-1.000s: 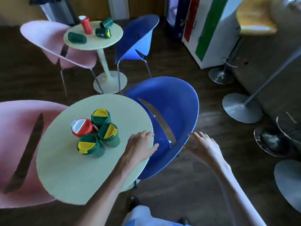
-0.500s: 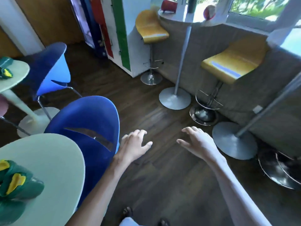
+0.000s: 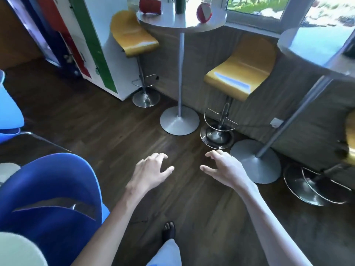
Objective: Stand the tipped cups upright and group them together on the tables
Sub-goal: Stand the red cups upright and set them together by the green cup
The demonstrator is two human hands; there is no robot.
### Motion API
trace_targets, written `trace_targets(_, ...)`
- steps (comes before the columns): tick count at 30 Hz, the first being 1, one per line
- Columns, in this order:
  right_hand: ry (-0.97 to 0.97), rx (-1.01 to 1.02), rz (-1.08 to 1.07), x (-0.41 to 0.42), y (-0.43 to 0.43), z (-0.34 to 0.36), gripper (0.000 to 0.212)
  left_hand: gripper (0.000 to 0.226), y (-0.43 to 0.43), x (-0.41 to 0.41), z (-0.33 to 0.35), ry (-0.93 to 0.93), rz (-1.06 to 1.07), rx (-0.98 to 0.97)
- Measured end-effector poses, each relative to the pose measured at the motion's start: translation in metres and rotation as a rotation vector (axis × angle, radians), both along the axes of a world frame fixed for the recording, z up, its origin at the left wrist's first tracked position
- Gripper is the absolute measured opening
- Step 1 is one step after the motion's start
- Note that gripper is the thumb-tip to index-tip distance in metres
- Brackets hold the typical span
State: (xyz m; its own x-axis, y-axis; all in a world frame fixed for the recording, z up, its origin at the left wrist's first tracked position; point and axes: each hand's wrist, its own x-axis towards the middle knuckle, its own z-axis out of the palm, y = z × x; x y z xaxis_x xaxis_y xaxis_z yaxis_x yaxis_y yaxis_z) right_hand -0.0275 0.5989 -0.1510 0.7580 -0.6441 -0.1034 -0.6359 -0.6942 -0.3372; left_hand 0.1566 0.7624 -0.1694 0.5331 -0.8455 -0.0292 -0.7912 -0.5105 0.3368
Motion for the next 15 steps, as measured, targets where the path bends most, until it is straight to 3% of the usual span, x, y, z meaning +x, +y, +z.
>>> trace_targets(15, 0.008, -0.014, -0.134, 0.135, -0.159, 0.011, 0.054, 0.051, -0.185, 0.142, 0.01, -0.053, -0.177, 0.004)
